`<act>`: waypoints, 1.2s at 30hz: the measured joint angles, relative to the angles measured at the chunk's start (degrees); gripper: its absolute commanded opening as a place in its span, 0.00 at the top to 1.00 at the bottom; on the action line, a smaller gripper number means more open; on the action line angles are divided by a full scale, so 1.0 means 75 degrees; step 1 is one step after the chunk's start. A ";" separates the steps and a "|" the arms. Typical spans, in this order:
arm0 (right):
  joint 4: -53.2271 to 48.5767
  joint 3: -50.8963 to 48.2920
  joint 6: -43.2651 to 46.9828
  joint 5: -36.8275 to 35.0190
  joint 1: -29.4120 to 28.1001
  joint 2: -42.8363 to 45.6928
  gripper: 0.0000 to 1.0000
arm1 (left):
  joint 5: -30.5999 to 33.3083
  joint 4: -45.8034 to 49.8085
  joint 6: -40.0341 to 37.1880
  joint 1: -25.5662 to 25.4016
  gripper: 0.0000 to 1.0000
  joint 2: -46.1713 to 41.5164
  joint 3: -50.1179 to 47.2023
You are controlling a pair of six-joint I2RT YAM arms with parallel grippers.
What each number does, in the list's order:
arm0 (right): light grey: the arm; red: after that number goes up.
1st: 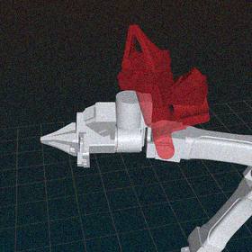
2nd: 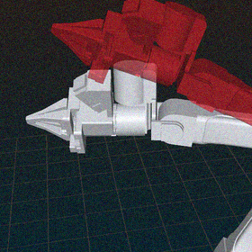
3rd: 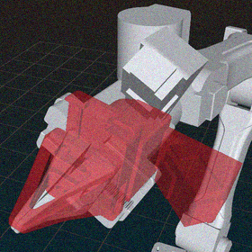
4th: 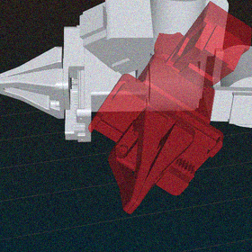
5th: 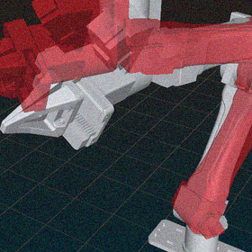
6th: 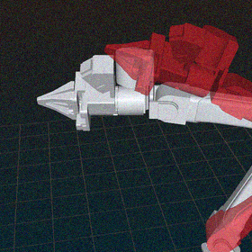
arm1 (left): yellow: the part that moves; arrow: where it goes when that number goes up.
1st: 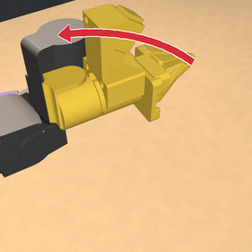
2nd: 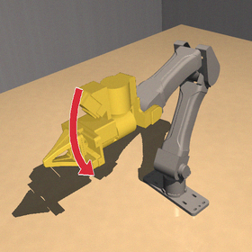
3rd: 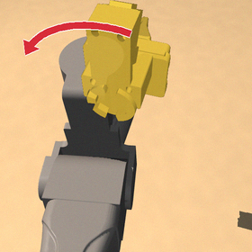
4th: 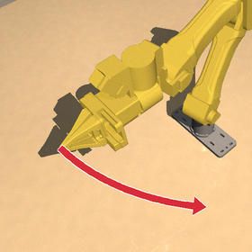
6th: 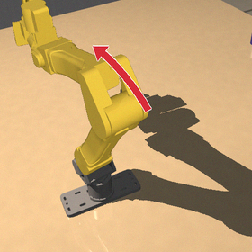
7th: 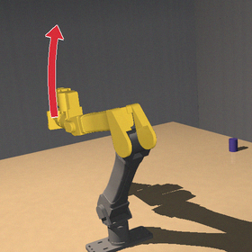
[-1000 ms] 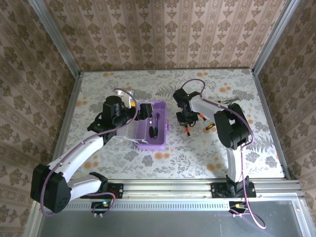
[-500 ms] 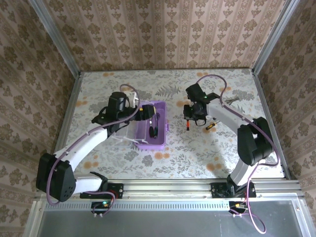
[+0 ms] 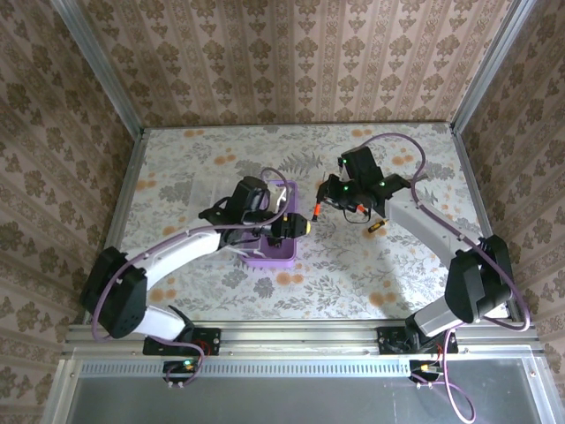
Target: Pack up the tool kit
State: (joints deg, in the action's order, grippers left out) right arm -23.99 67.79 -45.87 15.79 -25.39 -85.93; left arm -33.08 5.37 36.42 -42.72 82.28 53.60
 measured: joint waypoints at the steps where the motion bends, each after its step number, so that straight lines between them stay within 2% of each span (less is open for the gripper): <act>1: 0.0087 -0.0064 -0.0073 0.0032 -0.0067 0.0061 0.85 | -0.0017 -0.0052 0.0023 0.0000 0.45 0.0076 0.0061; 11: 0.0408 -0.0883 -0.0458 0.0189 -0.0393 0.0370 0.85 | -0.0198 -0.0662 0.0297 -0.0096 0.57 0.0644 0.0370; 19: 0.0495 -0.0935 -0.0510 0.0201 -0.0393 0.0449 0.85 | 0.0020 -0.0323 0.0236 -0.0294 0.58 0.0880 0.0664; 27: 0.0609 -0.0935 -0.0516 0.0335 -0.0393 0.0460 0.85 | 0.0198 -0.0102 0.0140 -0.0303 0.78 0.0956 0.0699; 31: 0.0612 -0.0950 -0.0516 0.0350 -0.0382 0.0533 0.85 | 0.0323 -0.0064 0.0184 -0.0300 0.94 0.0988 0.0708; 36: 0.0609 -0.0956 -0.0539 0.0332 -0.0364 0.0618 0.79 | 0.0446 0.0070 0.0146 -0.0309 1.00 0.0979 0.0801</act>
State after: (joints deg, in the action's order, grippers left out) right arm -19.42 60.62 -49.91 18.28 -28.12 -81.30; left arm -29.74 5.89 37.52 -45.04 89.62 59.61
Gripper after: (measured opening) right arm 0.183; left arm 0.087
